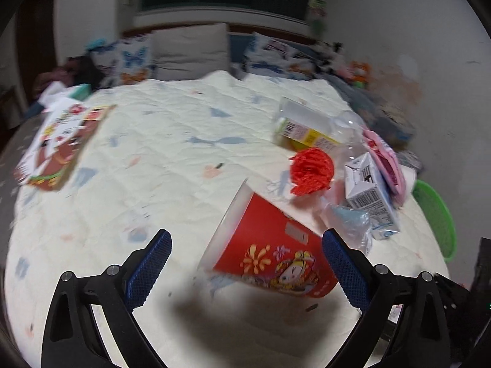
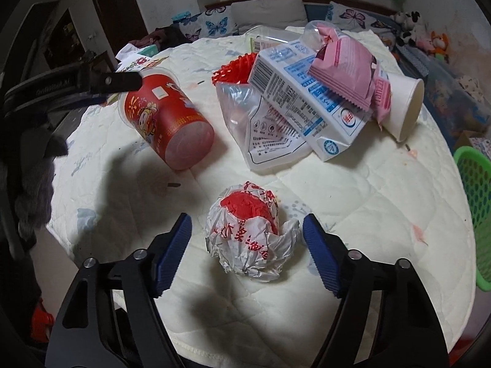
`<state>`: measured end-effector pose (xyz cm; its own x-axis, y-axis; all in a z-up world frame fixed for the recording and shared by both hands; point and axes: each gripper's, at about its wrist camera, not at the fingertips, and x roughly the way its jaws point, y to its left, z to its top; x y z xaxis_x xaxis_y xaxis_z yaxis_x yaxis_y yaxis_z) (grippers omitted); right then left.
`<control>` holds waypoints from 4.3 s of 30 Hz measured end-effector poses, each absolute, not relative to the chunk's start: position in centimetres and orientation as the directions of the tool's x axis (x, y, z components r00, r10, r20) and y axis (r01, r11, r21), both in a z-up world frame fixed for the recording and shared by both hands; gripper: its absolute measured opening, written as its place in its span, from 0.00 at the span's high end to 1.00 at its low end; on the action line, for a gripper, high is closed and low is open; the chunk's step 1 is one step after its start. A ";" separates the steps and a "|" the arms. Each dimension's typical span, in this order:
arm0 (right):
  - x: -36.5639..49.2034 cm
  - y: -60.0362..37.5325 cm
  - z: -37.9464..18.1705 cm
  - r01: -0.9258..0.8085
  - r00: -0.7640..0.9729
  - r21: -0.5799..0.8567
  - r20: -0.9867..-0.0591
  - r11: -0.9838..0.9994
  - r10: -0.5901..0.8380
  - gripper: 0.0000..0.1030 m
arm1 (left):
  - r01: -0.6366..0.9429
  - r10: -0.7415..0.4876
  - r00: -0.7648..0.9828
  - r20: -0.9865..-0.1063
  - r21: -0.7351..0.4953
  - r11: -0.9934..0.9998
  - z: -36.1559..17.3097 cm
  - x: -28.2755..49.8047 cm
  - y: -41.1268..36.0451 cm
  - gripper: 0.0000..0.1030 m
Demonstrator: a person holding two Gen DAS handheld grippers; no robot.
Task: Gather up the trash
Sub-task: 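Grasp the red paper cup with the left tool while the right tool grasps the crumpled paper ball, then carry the paper ball with the right tool over the green wastebasket and release it, then lower the red cup with the left tool into the green wastebasket and release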
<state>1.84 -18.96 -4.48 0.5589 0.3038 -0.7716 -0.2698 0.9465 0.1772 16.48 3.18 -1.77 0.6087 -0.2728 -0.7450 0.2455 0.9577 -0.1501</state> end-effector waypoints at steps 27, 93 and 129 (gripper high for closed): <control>0.8 -19.7 -3.8 -0.244 0.581 0.153 -0.768 0.958 0.270 0.46 | 0.507 -0.668 0.283 -0.689 -0.484 0.714 -5.3 15.8 4.6 0.62; -2.8 -57.4 -5.6 0.483 0.675 0.140 -0.689 0.864 -0.265 0.26 | 0.827 -0.646 -0.003 -0.764 -0.365 0.427 -2.1 16.6 -38.9 0.95; -8.2 -56.3 -4.6 0.527 0.689 0.174 -0.660 0.832 -0.299 0.26 | 0.825 -0.514 -0.047 -0.856 -0.323 0.464 -6.4 15.0 -45.1 0.77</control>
